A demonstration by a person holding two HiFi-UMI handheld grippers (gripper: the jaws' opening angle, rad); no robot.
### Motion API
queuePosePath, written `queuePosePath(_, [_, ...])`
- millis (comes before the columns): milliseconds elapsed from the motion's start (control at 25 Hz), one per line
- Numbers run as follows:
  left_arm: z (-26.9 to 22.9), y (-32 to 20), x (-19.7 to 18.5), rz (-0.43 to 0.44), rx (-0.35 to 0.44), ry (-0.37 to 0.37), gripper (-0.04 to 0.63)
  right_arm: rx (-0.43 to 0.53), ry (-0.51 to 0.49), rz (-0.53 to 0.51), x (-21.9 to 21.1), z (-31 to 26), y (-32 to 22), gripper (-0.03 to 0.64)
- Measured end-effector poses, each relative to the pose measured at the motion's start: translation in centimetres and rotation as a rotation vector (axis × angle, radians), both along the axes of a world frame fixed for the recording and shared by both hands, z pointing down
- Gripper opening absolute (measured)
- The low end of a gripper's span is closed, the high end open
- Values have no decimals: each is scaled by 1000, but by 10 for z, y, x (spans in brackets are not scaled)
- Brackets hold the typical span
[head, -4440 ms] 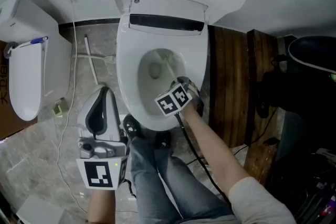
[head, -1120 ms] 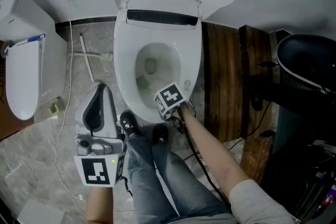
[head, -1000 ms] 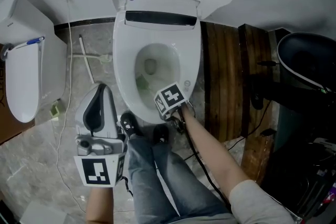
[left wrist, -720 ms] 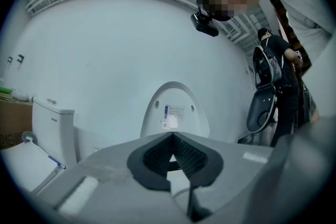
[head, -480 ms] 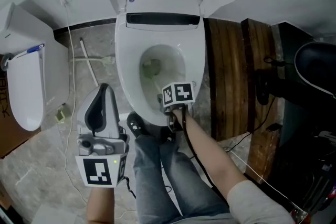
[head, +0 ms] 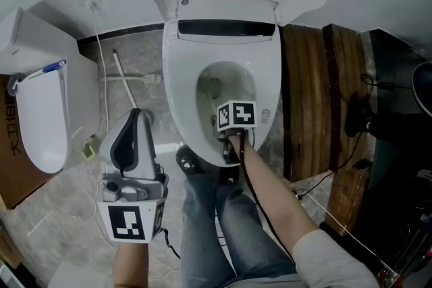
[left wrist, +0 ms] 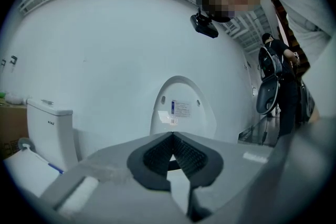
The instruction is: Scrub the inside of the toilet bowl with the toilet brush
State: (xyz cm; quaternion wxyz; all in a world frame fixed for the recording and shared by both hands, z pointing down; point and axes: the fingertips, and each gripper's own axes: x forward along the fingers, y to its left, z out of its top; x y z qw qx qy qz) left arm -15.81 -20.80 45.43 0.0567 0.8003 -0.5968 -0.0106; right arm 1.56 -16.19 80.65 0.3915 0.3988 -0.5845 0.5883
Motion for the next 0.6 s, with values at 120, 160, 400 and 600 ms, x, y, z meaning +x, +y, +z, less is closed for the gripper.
queuePosePath(120, [4, -2, -4, 0, -12, 9, 4, -40, 20, -72, -3, 4, 12, 75])
queuePosePath(160, [4, -3, -3, 4, -8, 12, 3, -57, 28, -102, -1, 6, 17, 75])
queuePosePath(400, [14, -7, -4, 6, -45, -12, 3, -152, 127, -346, 22, 11, 46, 75])
queuePosePath(600, [13, -12, -1, 14, -41, -3, 3, -169, 224, -547, 47, 12, 57, 74])
